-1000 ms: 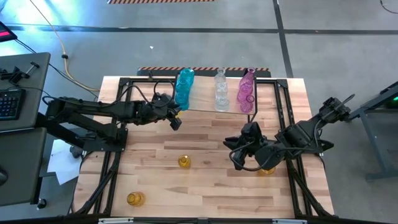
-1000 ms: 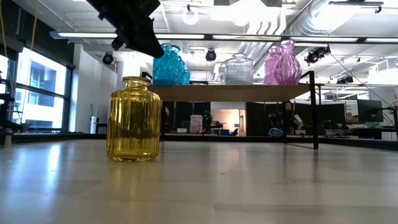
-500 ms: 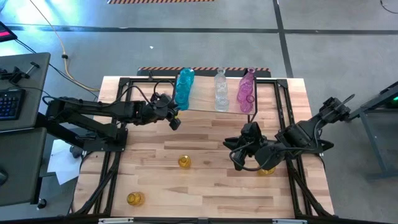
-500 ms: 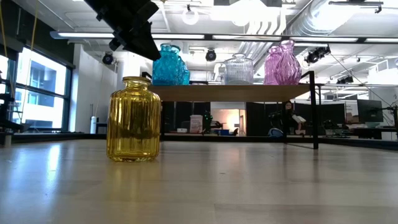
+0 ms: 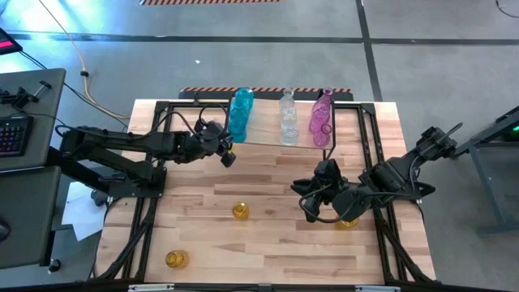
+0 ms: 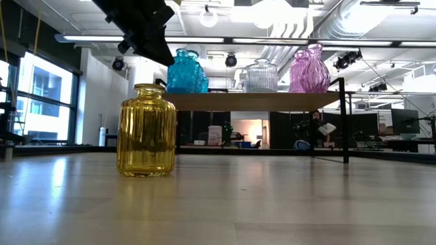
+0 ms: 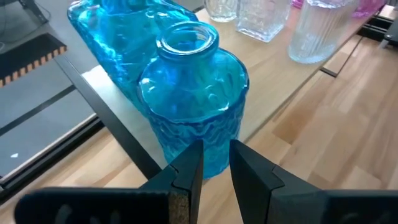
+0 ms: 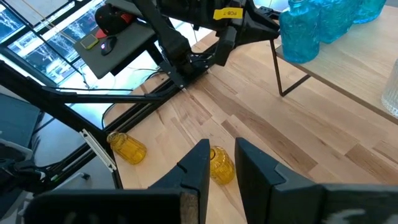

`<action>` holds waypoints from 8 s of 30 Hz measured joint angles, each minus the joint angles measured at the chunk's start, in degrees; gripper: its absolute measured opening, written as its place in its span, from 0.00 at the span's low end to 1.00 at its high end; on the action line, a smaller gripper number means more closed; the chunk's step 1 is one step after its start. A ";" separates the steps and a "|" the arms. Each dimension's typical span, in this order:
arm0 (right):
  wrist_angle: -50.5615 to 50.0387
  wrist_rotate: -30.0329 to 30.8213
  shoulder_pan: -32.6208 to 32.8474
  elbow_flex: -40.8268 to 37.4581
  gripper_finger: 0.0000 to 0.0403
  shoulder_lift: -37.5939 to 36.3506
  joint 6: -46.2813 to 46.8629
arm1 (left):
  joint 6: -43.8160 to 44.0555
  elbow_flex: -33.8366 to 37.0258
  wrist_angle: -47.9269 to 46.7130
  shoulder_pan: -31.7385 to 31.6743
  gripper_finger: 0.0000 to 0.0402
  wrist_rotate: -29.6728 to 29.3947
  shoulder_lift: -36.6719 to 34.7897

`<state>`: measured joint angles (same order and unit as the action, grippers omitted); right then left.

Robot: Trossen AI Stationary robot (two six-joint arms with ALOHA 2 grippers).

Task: Sort vases onto shelf
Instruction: Put the blue vase on the shelf aligned with the other blue vases, then put the top left yellow vase on the shelf

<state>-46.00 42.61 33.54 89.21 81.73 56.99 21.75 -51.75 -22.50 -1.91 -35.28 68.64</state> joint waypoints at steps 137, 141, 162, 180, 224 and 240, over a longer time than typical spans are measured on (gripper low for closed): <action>-9.02 -32.78 -18.59 37.62 0.14 38.88 -15.53 | -13.55 -6.27 -17.23 15.91 0.18 34.85 -13.50; -13.76 -23.26 -15.67 44.97 0.14 36.88 -16.66 | -18.40 -6.27 -17.09 15.97 0.18 38.40 -8.98; -17.75 -11.30 -9.75 38.01 0.14 25.68 -8.94 | -39.11 -7.95 -13.55 16.23 0.29 39.37 13.16; -18.51 -11.52 -9.75 38.01 0.14 25.68 -7.47 | -53.01 -9.99 -13.51 22.42 0.50 38.58 16.75; -18.40 -6.08 -4.26 38.01 0.14 25.68 -4.02 | -45.77 -9.75 -10.89 21.42 0.07 28.20 25.73; -18.47 -5.84 -4.22 38.01 0.14 25.68 -4.82 | -43.30 -14.62 -17.71 21.37 0.06 26.07 25.62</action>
<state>-64.47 36.77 29.32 127.22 107.42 52.18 -21.55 -66.37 -40.21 19.46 -9.21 94.26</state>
